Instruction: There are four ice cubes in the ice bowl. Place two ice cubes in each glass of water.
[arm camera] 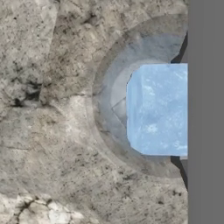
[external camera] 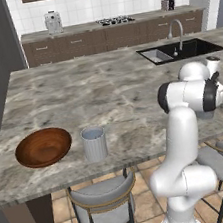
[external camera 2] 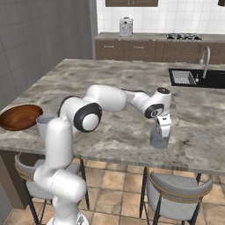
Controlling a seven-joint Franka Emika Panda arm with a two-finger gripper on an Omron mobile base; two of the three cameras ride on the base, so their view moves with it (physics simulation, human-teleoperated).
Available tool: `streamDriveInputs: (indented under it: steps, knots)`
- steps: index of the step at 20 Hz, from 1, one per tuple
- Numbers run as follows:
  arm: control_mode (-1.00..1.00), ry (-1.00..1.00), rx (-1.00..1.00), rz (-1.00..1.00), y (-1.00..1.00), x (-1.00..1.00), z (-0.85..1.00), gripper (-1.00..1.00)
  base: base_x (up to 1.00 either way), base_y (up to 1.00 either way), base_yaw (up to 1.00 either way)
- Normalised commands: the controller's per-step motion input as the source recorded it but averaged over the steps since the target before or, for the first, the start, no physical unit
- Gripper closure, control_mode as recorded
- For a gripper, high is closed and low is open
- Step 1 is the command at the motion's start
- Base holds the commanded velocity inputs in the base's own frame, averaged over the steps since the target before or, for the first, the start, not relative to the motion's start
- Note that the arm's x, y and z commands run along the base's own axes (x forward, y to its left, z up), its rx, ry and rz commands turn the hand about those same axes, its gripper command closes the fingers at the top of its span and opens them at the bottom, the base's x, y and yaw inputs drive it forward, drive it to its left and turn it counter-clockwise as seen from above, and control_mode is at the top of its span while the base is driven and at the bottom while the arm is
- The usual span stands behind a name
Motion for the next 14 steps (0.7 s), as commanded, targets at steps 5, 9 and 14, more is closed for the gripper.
streamDriveInputs:
  steps: [5, 9, 14]
  knots:
    - [-1.0, -0.01, 0.0, 0.0, -0.03, 0.15, -0.16, 1.0, 0.0, 0.0, 0.0]
    - [-1.0, -0.01, 0.0, 0.0, -0.16, 0.19, -0.08, 1.0, 0.0, 0.0, 0.0]
    - [-1.0, -0.03, 0.0, 0.0, -0.15, 0.11, -0.02, -1.0, 0.0, 0.0, 0.0]
